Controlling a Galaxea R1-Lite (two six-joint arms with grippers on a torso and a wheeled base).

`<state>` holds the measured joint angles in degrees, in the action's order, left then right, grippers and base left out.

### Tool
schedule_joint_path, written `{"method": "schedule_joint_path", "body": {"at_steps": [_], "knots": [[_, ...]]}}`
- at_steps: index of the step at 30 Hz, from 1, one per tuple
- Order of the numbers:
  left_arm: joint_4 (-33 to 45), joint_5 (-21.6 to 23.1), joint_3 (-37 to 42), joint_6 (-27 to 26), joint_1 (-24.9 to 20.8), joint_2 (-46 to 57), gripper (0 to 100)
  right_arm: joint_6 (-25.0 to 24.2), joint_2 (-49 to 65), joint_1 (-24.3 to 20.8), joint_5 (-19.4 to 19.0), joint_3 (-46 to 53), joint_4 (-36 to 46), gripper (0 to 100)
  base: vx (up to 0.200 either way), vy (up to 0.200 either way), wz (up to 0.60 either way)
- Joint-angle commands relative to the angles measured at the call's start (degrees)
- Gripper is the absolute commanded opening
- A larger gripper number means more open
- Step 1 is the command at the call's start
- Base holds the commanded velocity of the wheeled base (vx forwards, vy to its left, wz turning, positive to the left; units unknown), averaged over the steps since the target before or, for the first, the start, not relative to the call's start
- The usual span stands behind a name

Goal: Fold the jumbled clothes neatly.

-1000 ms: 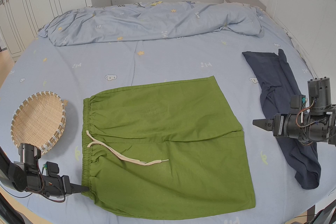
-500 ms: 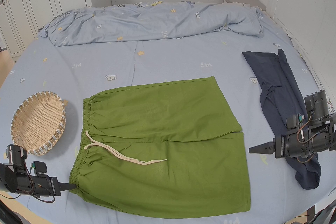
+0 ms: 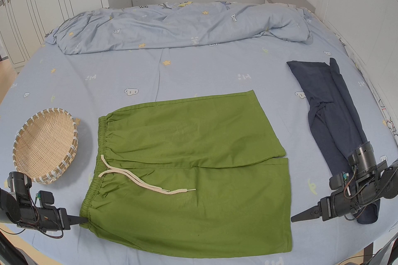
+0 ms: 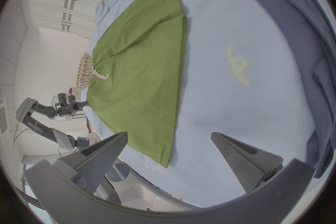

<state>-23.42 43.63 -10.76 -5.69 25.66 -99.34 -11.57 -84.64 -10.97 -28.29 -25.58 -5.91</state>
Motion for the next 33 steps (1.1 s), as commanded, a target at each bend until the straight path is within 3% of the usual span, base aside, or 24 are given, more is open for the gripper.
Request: {"method": "schedule_joint_path", "body": {"at_steps": [1,6,18,33], "knots": [[0.0,0.0,-0.2,0.0,0.2,-0.9,0,0.7,-5.7,-0.1,-2.4,2.6,-2.6,100,0.0,0.0,0.0],[0.0,0.0,-0.2,0.0,0.2,-0.7,0,3.0,-6.3,-1.5,-5.7,3.9,-3.4,100,0.0,0.0,0.0],[-0.1,-0.2,-0.1,0.0,0.0,-0.5,0,2.4,-7.6,-9.6,-6.2,6.1,-5.7,100,0.0,0.0,0.0],[-0.1,-0.3,-0.1,0.0,-0.2,-0.5,0,2.3,-14.5,-11.8,-6.3,9.8,-17.6,100,0.0,0.0,0.0]]}}
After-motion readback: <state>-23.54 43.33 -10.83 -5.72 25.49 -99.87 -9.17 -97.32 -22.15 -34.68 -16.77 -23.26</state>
